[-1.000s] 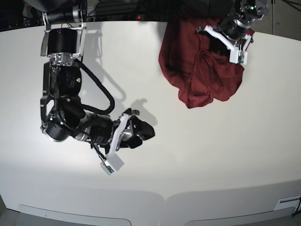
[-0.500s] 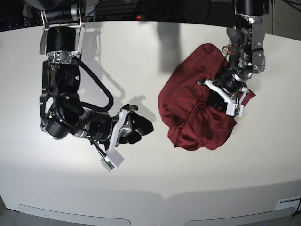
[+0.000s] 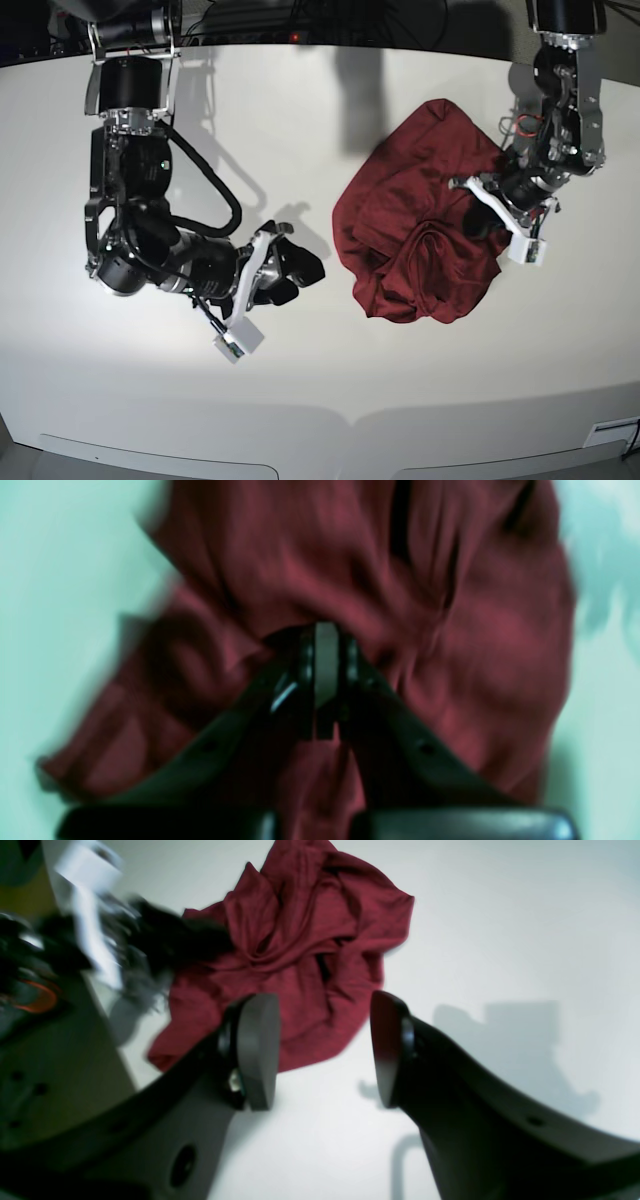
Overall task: Fold the T-shirt properly
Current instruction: 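Grasp the bunched shirt's side with the left gripper and tuck it inward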
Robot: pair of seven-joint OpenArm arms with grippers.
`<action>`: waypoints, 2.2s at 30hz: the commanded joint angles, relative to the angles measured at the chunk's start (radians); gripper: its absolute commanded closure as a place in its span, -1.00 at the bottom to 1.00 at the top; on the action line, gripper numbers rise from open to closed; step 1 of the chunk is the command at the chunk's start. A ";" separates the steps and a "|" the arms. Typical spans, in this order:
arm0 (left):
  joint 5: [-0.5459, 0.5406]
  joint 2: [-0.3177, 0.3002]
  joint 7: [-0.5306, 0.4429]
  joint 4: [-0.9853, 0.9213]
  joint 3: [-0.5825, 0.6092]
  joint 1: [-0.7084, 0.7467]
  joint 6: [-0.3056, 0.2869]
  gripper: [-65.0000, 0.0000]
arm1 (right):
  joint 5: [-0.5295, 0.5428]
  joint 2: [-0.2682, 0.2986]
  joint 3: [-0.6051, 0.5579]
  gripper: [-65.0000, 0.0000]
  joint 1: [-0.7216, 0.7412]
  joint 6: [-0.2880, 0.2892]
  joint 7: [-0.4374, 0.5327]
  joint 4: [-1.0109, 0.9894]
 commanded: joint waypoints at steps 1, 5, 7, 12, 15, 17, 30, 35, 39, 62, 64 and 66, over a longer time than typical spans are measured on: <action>-0.027 -0.011 -0.014 0.038 -0.002 -0.016 0.008 1.00 | 0.000 0.003 0.002 0.09 0.024 0.008 0.036 0.008; -0.074 -0.008 -0.016 0.097 0.000 -0.022 0.016 0.83 | -0.061 0.002 0.002 0.09 0.024 0.008 0.067 -0.062; -0.073 0.002 -0.015 0.102 0.000 -0.021 0.016 0.46 | -0.076 0.003 0.002 0.09 0.025 0.008 0.074 -0.116; -0.027 0.046 -0.037 0.102 0.001 -0.021 0.016 0.26 | -0.079 0.002 0.002 0.09 0.024 0.008 0.077 -0.214; 0.057 0.084 -0.063 0.101 0.001 -0.023 0.016 0.26 | -0.079 0.003 0.002 0.09 0.025 0.008 0.077 -0.219; 0.123 0.117 -0.060 0.100 0.001 -0.026 0.016 0.26 | -0.079 0.003 0.002 0.09 0.025 0.008 0.076 -0.219; 0.386 0.189 -0.049 -0.094 0.015 -0.179 0.103 0.26 | -0.079 0.024 0.003 0.09 0.025 0.008 0.062 -0.219; 0.406 0.189 -0.023 -0.115 0.015 -0.188 0.105 0.32 | -0.078 0.052 0.011 0.09 0.030 0.008 0.071 -0.219; 0.405 0.189 -0.019 -0.108 0.015 -0.187 0.107 0.87 | -0.078 0.063 0.031 0.09 0.033 0.008 0.089 -0.219; 0.206 -0.003 -0.009 0.271 0.011 0.097 0.238 1.00 | -0.078 0.063 0.036 0.09 0.032 0.008 0.104 -0.219; 0.159 -0.042 -0.020 0.271 0.011 0.116 0.238 1.00 | -0.078 0.063 0.036 0.09 0.032 0.008 0.104 -0.219; 0.140 -0.074 -0.050 0.271 0.011 0.137 0.243 1.00 | -0.078 0.063 0.036 0.09 0.032 0.008 0.104 -0.219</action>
